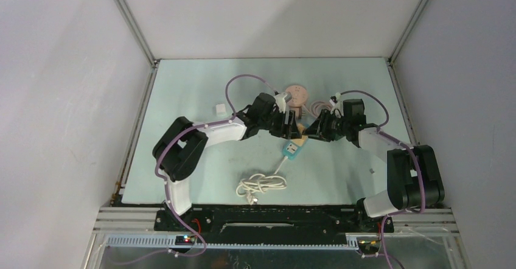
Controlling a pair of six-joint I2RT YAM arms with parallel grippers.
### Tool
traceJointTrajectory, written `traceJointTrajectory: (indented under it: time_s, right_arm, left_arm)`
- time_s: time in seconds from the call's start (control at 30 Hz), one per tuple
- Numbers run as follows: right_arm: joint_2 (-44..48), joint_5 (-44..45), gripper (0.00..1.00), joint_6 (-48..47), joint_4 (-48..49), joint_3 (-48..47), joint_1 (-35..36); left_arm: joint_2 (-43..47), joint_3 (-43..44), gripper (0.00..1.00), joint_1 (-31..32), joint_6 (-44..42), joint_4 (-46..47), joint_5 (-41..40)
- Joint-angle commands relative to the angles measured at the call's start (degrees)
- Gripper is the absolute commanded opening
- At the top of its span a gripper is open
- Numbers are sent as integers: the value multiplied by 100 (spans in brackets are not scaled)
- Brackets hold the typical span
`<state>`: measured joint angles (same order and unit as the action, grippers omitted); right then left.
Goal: Insert the plug
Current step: Press the plug into the socket.
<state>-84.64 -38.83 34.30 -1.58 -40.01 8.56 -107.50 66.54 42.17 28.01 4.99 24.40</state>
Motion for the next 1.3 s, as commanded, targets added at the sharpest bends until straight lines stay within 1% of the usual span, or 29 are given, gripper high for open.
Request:
traceJointTrajectory:
  time_s: [0.0, 0.1, 0.23, 0.4, 0.57, 0.67, 0.8, 1.0, 1.07, 1.27]
  right_arm:
    - [-189, 579, 38, -340, -293, 19, 80]
    - [-204, 634, 38, -378, -316, 19, 131]
    - [-190, 622, 37, -413, -377, 19, 145]
    - [-178, 631, 37, -445, -387, 19, 140]
    - [-222, 621, 36, -463, -365, 19, 148]
    - [-274, 609, 36, -479, -386, 19, 151]
    - [-312, 619, 35, -484, -373, 19, 169]
    - [-344, 746, 32, -574, -524, 19, 278]
    - [-378, 861, 32, -622, -592, 19, 338]
    - [-543, 1222, 31, -719, -731, 20, 548]
  left_arm:
    - [378, 307, 73, -59, -36, -96, -419]
    - [240, 549, 68, -76, -100, -360, -531]
    - [134, 579, 60, -112, -42, -214, -356]
    - [111, 632, 60, -144, -58, -246, -368]
    - [-73, 613, 62, -81, -82, -275, -163]
    - [-150, 495, 58, -29, -63, -229, -97]
    - [-211, 278, 47, -11, -55, -172, -262]
    - [-316, -11, 38, -16, 44, -93, -523]
    - [-376, -85, 35, -14, 54, -163, -654]
    - [-520, -447, 33, -20, 125, -124, -981]
